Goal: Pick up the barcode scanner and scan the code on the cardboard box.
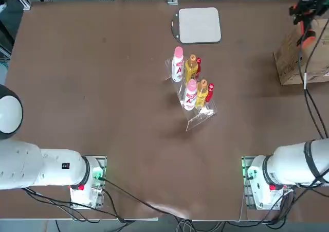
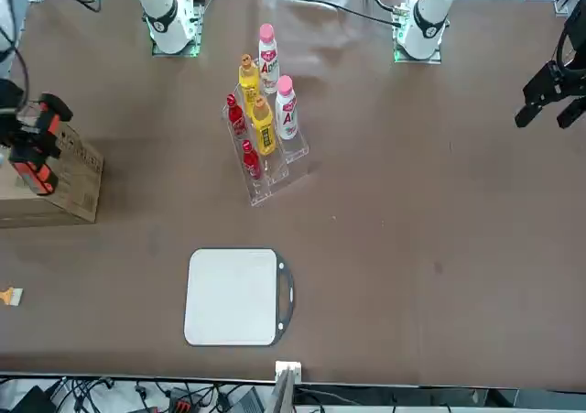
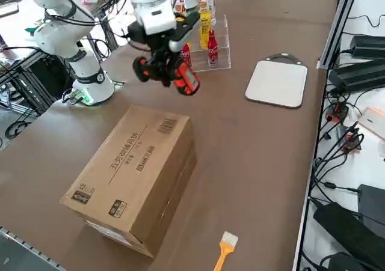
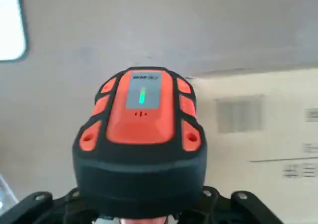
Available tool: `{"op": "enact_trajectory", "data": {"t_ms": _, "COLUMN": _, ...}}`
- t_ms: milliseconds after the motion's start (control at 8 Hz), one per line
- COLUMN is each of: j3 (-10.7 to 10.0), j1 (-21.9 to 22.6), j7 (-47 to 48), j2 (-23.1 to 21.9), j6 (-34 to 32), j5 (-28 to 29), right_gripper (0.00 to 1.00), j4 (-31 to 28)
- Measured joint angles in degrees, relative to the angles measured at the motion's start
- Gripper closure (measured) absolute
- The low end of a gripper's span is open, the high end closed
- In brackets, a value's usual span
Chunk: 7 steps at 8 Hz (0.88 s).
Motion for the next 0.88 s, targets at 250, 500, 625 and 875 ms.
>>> {"op": "enact_trajectory", "data": {"t_ms": 250, "j3": -0.1, "j1": -5.9, "j7": -6.4, "j2": 1.0, "j6": -0.3, "j5": -0.2, "right_gripper": 0.59, "j4": 0.0}}
{"op": "enact_trajectory", "data": {"t_ms": 500, "j3": -0.1, "j1": -8.2, "j7": -8.7, "j2": 2.3, "j6": -0.2, "j5": -1.0, "right_gripper": 0.59, "j4": 0.0}}
{"op": "enact_trajectory", "data": {"t_ms": 625, "j3": 0.1, "j1": -8.2, "j7": -8.7, "j2": 2.8, "j6": -0.2, "j5": -1.1, "right_gripper": 0.59, "j4": 0.0}}
{"op": "enact_trajectory", "data": {"t_ms": 875, "j3": 0.5, "j1": -8.1, "j7": -8.7, "j2": 3.2, "j6": -0.2, "j5": -1.1, "right_gripper": 0.59, "j4": 0.0}}
